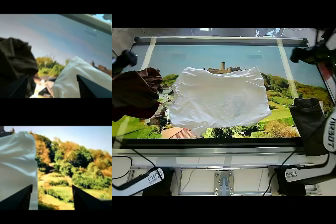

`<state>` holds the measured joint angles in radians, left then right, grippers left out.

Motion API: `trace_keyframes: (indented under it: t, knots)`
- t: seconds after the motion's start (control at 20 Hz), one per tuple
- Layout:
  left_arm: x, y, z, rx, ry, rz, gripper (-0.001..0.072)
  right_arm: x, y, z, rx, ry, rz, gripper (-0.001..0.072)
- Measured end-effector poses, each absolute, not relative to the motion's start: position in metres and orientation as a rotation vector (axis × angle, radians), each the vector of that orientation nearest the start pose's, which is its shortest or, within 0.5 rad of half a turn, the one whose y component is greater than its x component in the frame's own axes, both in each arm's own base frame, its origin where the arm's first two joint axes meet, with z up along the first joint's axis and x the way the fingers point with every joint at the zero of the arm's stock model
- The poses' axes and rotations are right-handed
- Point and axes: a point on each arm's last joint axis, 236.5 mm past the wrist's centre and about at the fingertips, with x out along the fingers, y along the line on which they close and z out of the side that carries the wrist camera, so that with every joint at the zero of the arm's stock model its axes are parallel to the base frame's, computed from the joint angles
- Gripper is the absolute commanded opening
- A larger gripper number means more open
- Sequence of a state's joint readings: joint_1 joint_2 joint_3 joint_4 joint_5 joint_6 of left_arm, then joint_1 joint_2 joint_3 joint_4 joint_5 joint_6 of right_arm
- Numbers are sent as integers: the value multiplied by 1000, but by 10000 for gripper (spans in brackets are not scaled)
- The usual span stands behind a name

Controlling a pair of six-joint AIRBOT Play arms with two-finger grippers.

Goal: Fold the shirts.

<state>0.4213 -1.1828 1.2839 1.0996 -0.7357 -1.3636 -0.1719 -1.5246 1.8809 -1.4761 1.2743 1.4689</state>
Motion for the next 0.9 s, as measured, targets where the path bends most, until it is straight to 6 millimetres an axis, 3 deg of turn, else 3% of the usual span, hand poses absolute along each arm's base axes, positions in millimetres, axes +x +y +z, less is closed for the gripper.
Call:
trace_keyframes:
  t: [0.1, 0.2, 0.3, 0.4, 0.6, 0.7, 0.8, 0.9]
  knots:
    - [405, 145, 130, -463, 638, 235, 695, 459, -71, 156, 98, 960, -40, 532]
    - [355, 137, 79, -603, 720, 287, 695, 426, -59, 131, 176, 958, -21, 534]
    - [318, 108, 24, -787, 800, 293, 694, 403, -38, 101, 319, 897, -5, 534]
    - [297, 74, -16, -913, 857, 250, 694, 388, -19, 69, 531, 816, -19, 534]
    - [289, 23, -57, -1029, 911, 121, 694, 360, -1, 21, 731, 795, -45, 532]
    - [292, 7, -73, -1052, 931, 85, 691, 354, 2, 10, 763, 795, -51, 510]
    - [299, -8, -84, -1079, 940, 55, 606, 350, 4, 5, 780, 795, -51, 501]
    - [307, -19, -89, -1111, 936, 31, 596, 348, 6, 3, 792, 797, -50, 501]
